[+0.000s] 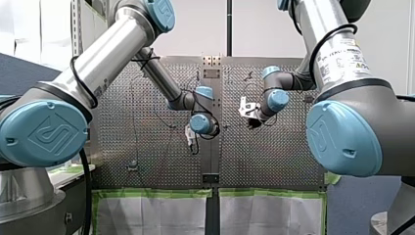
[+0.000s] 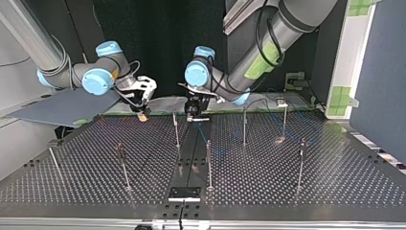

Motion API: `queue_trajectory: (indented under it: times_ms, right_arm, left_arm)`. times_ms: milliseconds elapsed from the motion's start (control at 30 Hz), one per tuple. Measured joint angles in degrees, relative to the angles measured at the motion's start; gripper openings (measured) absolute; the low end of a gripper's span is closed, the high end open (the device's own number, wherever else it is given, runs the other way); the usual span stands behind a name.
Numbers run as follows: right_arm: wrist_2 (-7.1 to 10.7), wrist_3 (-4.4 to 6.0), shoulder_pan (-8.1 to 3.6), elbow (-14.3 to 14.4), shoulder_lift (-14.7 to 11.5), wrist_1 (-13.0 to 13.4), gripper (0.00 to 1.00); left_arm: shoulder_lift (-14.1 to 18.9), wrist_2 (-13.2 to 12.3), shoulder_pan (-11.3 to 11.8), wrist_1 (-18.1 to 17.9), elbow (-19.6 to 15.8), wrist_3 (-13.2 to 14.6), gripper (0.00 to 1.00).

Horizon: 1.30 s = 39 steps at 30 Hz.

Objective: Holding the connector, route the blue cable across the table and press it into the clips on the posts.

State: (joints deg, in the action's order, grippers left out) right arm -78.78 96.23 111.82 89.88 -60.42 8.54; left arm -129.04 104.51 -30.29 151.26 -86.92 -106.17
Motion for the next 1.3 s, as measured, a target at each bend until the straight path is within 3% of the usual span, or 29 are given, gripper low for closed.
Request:
queue_trajectory:
  times_ms: [433, 733, 967, 1233, 1300]
  right_arm:
    - [-0.02, 0.22, -2.18, -0.07, 0.26, 0.57, 0.00]
    - [-0.01, 0.41, -2.90, -0.61, 1.35, 1.34, 0.00]
    - [0.02, 0.87, -4.29, -1.65, 1.68, 1.61, 0.00]
    - [0.13, 1.37, -5.87, -3.54, 2.51, 2.00, 0.00]
    - [0.23, 1.57, -6.19, -3.73, 2.61, 2.42, 0.00]
  left_arm:
    - [-0.19, -3.81, 2.18, 0.74, 0.82, 0.31, 0.00]
    - [-1.11, -7.48, 2.95, 1.49, 3.31, 0.24, 0.00]
    - [-3.78, -7.86, 3.60, 4.32, 6.50, 0.30, 0.00]
    - [-4.24, -7.28, 4.40, 8.16, 10.48, 0.89, 0.00]
    - [-4.25, -7.24, 4.41, 9.11, 11.37, 1.05, 0.04]
